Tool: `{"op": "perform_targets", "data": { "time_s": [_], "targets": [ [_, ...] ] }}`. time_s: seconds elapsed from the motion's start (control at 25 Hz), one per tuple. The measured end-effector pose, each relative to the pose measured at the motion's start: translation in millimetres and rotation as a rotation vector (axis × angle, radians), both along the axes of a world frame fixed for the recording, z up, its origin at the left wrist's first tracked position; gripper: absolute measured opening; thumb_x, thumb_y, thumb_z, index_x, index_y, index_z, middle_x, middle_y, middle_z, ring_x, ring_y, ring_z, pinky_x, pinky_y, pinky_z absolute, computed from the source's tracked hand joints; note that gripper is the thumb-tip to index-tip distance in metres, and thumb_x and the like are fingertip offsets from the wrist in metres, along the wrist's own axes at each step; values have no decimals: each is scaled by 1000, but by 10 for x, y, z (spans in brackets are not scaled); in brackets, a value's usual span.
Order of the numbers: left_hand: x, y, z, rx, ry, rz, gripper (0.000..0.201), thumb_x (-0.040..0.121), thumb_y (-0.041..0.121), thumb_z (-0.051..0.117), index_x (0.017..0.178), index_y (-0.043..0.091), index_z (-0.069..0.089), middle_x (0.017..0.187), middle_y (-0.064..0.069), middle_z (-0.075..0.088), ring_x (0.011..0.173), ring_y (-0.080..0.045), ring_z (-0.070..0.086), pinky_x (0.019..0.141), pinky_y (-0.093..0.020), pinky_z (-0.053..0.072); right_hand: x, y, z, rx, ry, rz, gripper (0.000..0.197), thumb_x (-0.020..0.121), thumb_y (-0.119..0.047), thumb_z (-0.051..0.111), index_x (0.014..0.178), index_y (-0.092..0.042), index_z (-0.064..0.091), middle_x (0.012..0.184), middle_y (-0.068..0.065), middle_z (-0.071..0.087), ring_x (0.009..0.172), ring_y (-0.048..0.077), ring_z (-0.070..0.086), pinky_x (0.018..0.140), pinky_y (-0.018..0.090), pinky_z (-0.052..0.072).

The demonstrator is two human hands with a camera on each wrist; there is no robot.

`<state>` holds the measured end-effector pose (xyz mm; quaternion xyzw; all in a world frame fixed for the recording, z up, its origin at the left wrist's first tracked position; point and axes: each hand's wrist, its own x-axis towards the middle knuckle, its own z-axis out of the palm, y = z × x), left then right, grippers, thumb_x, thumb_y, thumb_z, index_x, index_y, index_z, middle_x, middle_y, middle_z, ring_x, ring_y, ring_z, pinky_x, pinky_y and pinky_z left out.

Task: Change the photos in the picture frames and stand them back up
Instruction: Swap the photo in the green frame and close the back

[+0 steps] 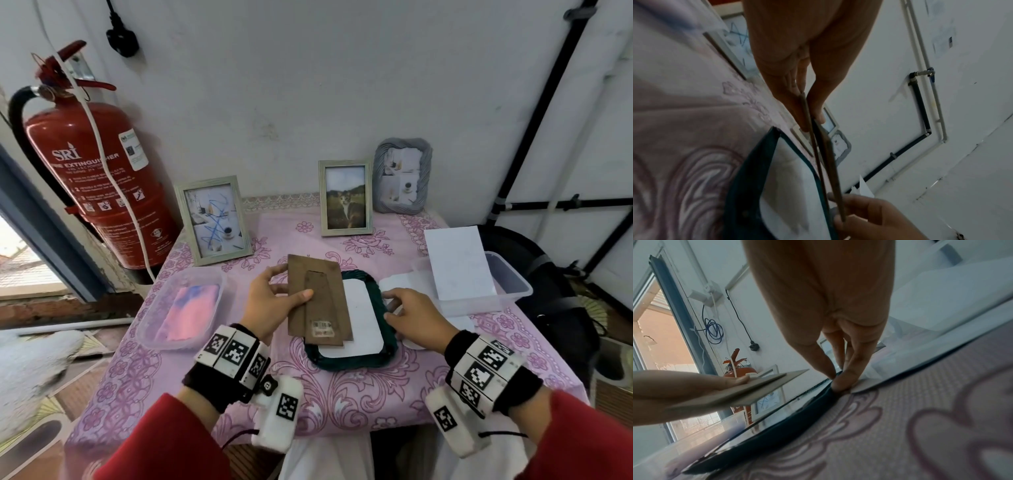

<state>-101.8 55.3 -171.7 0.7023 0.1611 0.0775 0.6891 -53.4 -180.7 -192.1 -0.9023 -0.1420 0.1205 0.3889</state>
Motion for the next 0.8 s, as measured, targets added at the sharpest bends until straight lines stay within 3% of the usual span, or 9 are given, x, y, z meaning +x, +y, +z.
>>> {"op": "perform_targets", "data": {
  "time_s": [0.12, 0.32, 0.52, 0.8],
  "targets": [
    [31, -97, -137, -28, 33, -21, 67, 72, -1, 75, 130, 9, 45, 97, -20, 61, 91, -28, 62, 76, -38, 55, 7, -2, -23, 39, 40, -8, 44, 89, 3, 50, 133, -1, 46, 102, 9, 51, 51, 19, 57, 50, 15, 51],
    [52, -189, -245, -43, 59, -27, 66, 71, 1, 77, 129, 10, 46, 93, -16, 62, 88, -29, 63, 73, -38, 56, 6, 2, -63, 67, 57, -23, 46, 88, 4, 51, 134, -1, 46, 94, 4, 51, 48, 16, 57, 49, 14, 51],
    [59, -303, -256, -32, 88, -44, 67, 71, 1, 76, 130, 6, 44, 100, -24, 63, 95, -37, 65, 86, -51, 53, 12, 5, -73, 60, 47, -13, 46, 88, 3, 52, 133, -1, 46, 88, -1, 50, 46, 14, 57, 48, 13, 50],
    [81, -350, -287, 42, 104, -59, 72, 71, 4, 78, 133, 6, 42, 103, -25, 64, 94, -36, 66, 84, -51, 54, 4, 0, -73, 48, 27, -1, 45, 88, 3, 51, 133, -1, 46, 95, 4, 52, 47, 13, 58, 49, 12, 50]
  ]
}}
